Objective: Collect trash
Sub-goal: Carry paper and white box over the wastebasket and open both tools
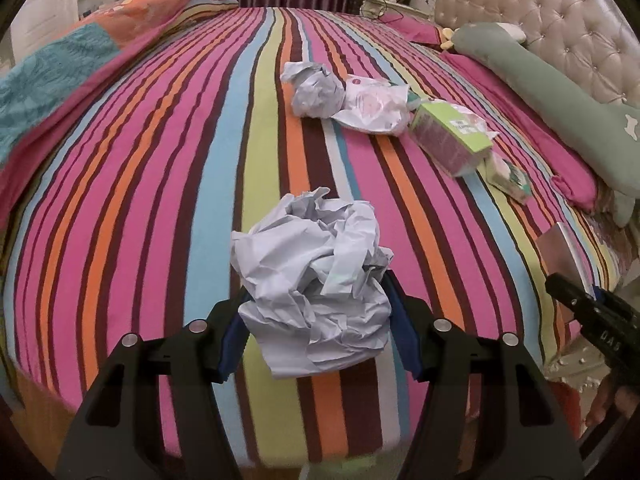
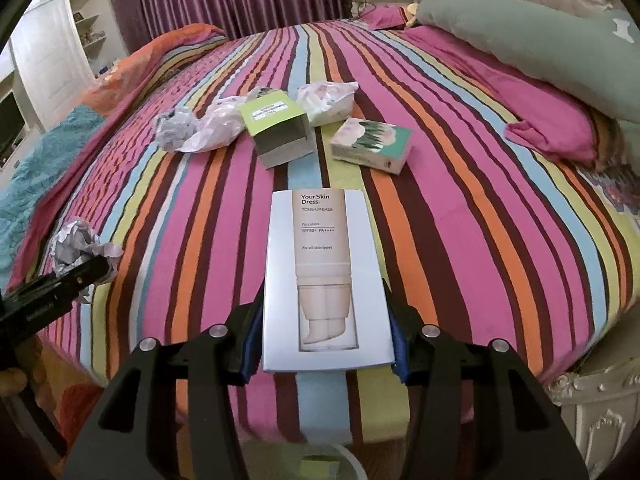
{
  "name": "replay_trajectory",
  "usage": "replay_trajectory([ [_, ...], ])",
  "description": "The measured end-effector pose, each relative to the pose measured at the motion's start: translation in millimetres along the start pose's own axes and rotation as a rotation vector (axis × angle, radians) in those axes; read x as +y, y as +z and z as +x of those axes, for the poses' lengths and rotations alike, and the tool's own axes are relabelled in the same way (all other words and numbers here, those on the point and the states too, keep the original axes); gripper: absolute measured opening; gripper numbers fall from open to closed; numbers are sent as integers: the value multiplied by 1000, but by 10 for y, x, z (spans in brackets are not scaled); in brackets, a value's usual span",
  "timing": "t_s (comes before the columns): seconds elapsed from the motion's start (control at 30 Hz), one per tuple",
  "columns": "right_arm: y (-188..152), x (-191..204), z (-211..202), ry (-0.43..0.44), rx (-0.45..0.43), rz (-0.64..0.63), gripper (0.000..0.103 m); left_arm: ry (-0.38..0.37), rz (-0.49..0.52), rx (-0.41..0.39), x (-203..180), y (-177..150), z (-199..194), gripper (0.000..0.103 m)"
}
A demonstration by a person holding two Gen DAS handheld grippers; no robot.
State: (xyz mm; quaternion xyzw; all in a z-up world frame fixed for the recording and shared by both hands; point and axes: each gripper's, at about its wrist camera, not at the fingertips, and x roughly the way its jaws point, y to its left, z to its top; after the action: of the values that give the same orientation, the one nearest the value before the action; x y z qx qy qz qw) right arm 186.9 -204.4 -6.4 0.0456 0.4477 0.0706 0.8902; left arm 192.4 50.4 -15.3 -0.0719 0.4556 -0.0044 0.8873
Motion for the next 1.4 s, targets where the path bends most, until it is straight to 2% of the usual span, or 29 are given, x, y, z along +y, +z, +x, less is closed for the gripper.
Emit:
replay_trajectory([
  [0.17, -301, 53, -206, 17, 4, -36, 48, -15, 7, -15, 15, -303, -269, 60],
  [0.4, -691, 102, -399, 69, 43, -29, 48, -59, 44, 2, -78, -736, -556, 60],
  [0.67, -1107, 194, -419, 75, 79, -55, 48, -91, 90, 64, -279, -1313, -713, 60],
  [0.87, -1463, 266, -243, 68, 181, -61, 48, -114, 84, 208, -412, -1691, -455, 60],
  [1.0, -1606, 230, -96, 77, 260, -36, 48, -102, 104, 308, -488, -1893, -246, 60],
  [1.23, -1760, 134, 161, 70, 385, 18, 48, -75, 60, 436, -410, -2062, 44, 60],
  [1.4, -1858, 116, 384, 98, 483, 56, 48, -77, 47, 527, -403, -2181, 247, 60],
])
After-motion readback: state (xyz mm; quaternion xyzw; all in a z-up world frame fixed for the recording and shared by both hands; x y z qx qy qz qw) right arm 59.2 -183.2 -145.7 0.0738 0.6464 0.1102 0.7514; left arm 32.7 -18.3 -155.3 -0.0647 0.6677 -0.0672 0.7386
